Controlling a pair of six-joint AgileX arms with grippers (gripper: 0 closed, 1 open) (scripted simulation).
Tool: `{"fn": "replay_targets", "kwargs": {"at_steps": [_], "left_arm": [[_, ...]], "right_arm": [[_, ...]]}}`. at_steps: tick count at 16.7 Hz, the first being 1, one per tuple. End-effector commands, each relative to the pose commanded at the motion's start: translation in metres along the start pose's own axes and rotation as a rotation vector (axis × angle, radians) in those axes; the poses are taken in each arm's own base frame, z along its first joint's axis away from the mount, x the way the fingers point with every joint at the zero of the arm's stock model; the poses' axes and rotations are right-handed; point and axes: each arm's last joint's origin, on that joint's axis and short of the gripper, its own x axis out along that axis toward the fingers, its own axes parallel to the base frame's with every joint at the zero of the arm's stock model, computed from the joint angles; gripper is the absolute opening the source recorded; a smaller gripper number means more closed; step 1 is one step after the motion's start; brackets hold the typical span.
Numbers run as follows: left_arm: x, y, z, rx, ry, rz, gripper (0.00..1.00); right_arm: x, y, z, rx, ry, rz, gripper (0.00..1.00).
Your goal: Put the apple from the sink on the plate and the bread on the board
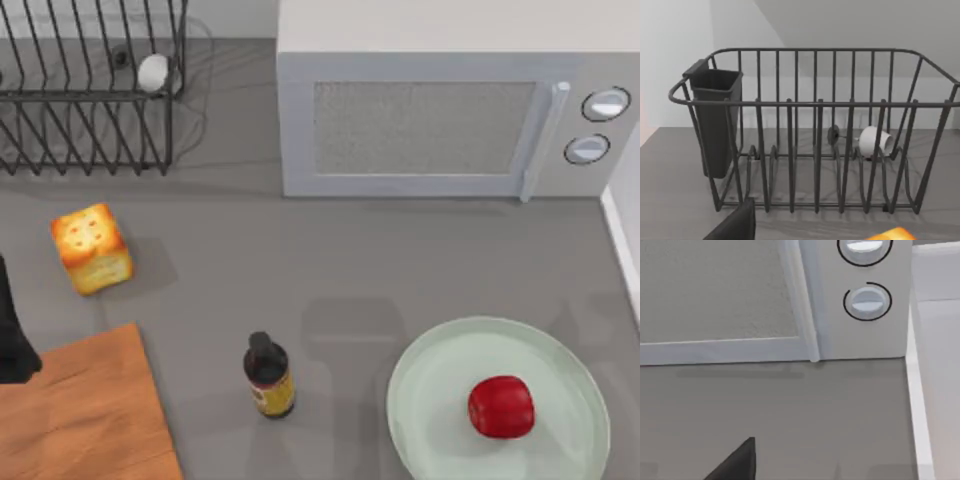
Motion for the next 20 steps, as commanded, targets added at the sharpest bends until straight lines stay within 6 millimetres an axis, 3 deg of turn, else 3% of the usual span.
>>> {"fn": "replay_targets", "kwargs": {"at_steps": [6, 15, 17, 20], "left_arm": [[0.0, 0.0, 0.0, 0.0, 0.0, 0.0, 1.0], [0.0, 0.0, 0.001, 0.009, 0.008, -0.002, 1.0], [0.001, -0.002, 0.01, 0.054, 0.043, -0.011, 1.0], [0.006, -0.005, 0.04, 0.172, 0.131, -0.044, 1.0]], "right_arm": [[-0.001, -0.025, -0.042, -0.125, -0.355, -0.119, 1.0], [0.0, -0.028, -0.047, -0.145, -0.396, -0.141, 1.0], [0.0, -0.028, -0.047, -0.145, -0.396, -0.141, 1.0], [0.0, -0.028, -0.047, -0.145, -0.396, -0.141, 1.0]]}}
